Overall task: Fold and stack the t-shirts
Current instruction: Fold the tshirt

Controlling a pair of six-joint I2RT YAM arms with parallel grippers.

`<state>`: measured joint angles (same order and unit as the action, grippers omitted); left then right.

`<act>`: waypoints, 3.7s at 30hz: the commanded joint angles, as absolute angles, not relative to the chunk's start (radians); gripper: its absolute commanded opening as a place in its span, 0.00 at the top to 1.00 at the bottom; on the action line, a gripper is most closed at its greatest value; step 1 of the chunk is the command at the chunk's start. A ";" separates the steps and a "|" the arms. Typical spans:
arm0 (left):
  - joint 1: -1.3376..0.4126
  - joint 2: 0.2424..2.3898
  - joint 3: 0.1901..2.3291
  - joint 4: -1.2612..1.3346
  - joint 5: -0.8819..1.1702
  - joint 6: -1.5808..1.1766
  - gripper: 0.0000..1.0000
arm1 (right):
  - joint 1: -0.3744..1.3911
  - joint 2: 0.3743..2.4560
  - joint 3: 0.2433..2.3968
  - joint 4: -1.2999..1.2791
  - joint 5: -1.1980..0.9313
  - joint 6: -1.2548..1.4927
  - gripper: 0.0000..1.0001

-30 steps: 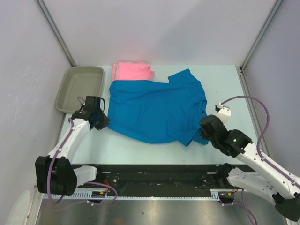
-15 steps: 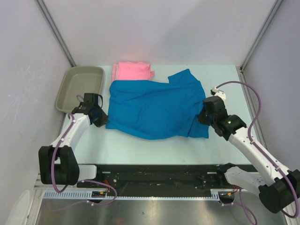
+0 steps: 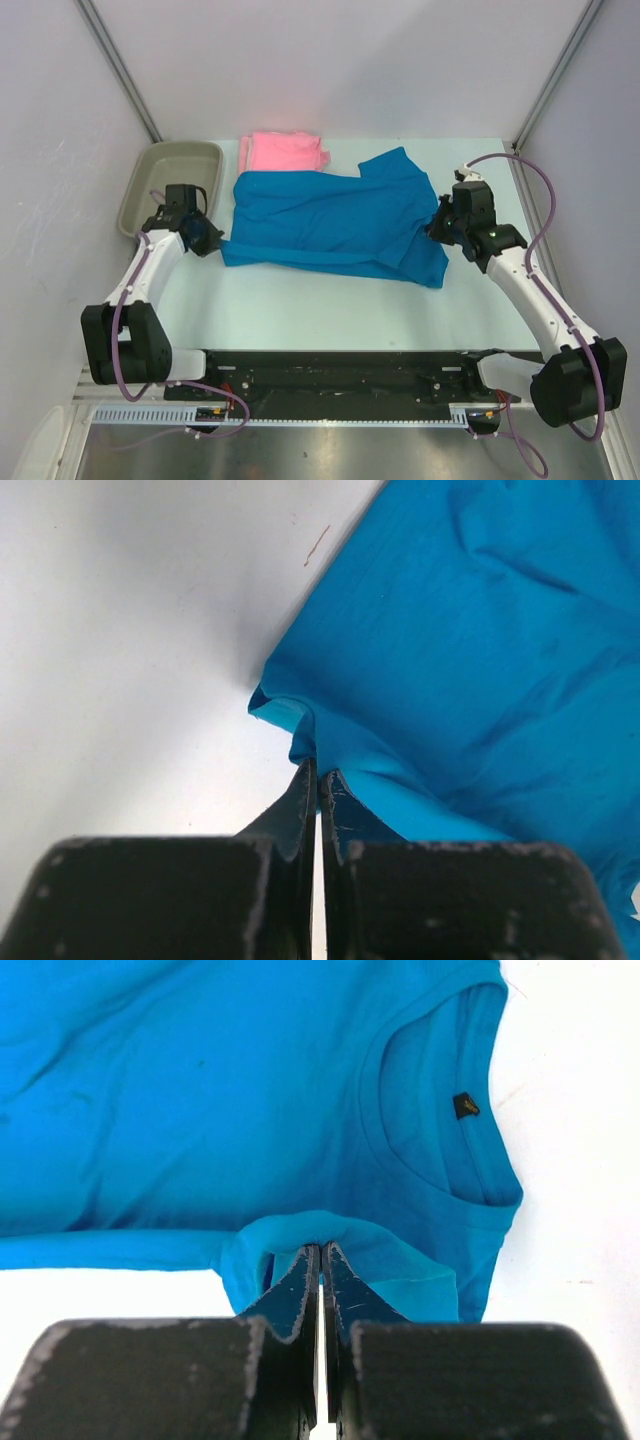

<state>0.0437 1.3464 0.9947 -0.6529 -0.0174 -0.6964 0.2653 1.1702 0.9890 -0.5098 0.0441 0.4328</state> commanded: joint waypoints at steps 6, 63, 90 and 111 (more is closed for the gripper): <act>0.074 1.321 1.042 -0.664 -0.008 -0.660 1.00 | 0.245 1.160 1.066 -0.488 -0.015 0.393 1.00; 0.072 1.503 1.084 -0.598 0.067 -0.638 1.00 | 0.156 1.275 1.003 -0.385 -0.028 0.422 1.00; 0.051 1.595 1.117 -0.586 0.058 -0.630 1.00 | 0.245 1.718 1.339 -0.288 -0.130 0.391 1.00; 0.045 1.513 1.137 -0.618 0.051 -0.601 0.38 | 0.328 1.639 1.382 -0.428 0.153 0.363 0.00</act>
<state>0.0544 1.5921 1.0916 -0.6102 0.0555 -0.6292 0.3058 1.8042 1.4300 -0.3676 0.0509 0.3725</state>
